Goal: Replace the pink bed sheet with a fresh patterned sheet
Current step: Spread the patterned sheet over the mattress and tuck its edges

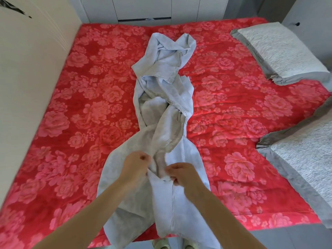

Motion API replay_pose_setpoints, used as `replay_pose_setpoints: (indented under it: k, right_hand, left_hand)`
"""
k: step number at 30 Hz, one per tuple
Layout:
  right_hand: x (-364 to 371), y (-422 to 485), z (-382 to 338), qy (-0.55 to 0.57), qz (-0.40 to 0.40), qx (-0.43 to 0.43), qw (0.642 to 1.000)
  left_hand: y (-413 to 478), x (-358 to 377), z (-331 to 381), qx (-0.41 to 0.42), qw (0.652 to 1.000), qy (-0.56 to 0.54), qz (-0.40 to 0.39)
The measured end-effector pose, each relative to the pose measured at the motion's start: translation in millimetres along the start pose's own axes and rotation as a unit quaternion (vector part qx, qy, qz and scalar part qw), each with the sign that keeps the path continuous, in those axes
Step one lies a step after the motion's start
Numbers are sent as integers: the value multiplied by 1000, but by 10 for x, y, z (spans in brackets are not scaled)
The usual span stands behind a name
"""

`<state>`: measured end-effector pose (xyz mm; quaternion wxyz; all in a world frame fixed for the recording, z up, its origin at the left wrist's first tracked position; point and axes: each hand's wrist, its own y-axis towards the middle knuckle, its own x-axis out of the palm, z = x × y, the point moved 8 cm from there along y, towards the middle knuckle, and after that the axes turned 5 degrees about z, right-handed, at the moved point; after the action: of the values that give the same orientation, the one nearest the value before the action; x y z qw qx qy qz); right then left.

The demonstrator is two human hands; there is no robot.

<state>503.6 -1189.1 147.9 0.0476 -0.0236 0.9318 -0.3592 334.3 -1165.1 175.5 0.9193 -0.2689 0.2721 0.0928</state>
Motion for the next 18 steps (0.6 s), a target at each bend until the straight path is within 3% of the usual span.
replay_pose_setpoints:
  k: [3, 6, 8, 13, 16, 18]
  right_hand:
    - [-918, 197, -265, -125, 149, -86, 977]
    - [-2198, 207, -681, -340, 314, -155, 872]
    - [-3263, 84, -957, -407, 403, -142, 807]
    - [-5541, -376, -1579, -434, 523, -90, 728]
    - [-6309, -726, -1857, -384, 586, -114, 705]
    - [-6804, -1002, -1942, -364, 617, -119, 688]
  left_hand:
    - [166, -433, 181, -15, 989, -52, 136]
    - [259, -970, 587, 28, 970, -19, 242]
    - [199, -1139, 1049, 89, 959, 15, 267]
    - [-189, -901, 2262, 180, 934, 7, 309]
    - [-438, -739, 2939, 226, 912, -35, 341]
    - [-545, -430, 3480, 277, 903, -64, 323]
